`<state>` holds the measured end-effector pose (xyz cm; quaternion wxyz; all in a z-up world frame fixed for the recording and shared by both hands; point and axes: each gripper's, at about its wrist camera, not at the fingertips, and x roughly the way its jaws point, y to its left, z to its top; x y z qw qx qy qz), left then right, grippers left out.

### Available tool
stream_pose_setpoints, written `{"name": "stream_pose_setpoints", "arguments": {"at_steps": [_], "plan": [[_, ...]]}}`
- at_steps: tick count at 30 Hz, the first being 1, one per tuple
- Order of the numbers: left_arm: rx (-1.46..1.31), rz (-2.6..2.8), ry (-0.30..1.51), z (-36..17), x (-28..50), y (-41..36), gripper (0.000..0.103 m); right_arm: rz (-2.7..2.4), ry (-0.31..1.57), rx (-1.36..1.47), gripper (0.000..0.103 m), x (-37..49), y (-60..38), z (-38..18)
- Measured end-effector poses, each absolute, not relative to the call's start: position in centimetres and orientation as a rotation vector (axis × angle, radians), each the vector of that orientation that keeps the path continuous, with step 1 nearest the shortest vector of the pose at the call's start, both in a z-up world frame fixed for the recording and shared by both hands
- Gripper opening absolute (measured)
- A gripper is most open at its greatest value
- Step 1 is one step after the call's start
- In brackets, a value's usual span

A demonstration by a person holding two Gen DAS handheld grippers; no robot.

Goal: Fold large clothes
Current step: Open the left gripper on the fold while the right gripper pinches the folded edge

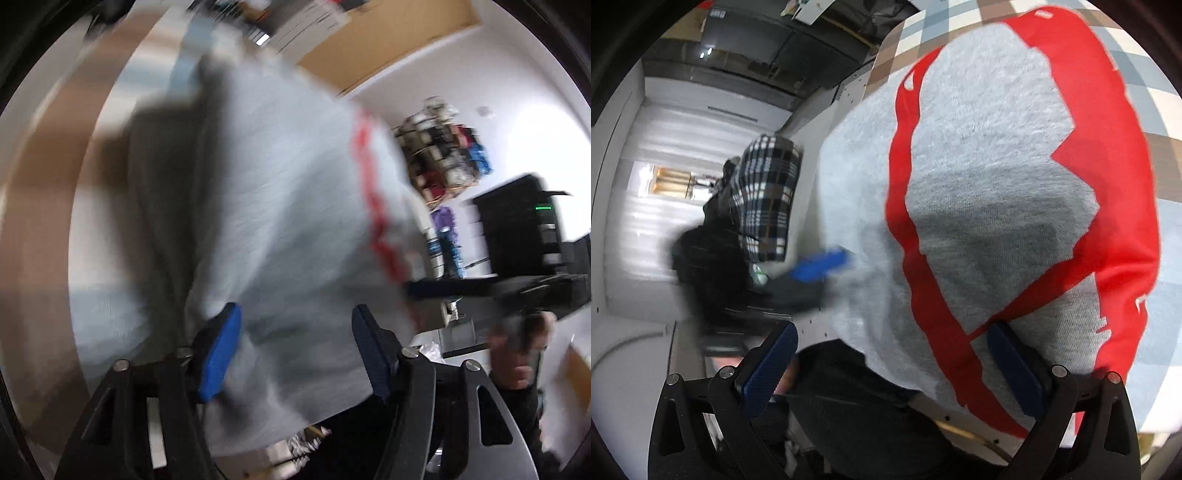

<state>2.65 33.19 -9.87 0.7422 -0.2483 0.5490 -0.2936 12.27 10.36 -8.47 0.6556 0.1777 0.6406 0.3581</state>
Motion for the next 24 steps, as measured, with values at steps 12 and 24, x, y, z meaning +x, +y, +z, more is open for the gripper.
{"name": "stream_pose_setpoints", "arguments": {"at_steps": [12,24], "plan": [[-0.468,-0.614,1.175,-9.6,2.5,33.3,0.046,0.576,1.286,-0.126,0.103,18.6,18.8,-1.0],[-0.607,-0.691,1.204,-11.0,3.1,36.3,0.046,0.406,1.524,-0.32,0.103,23.6,25.1,-10.6]]}}
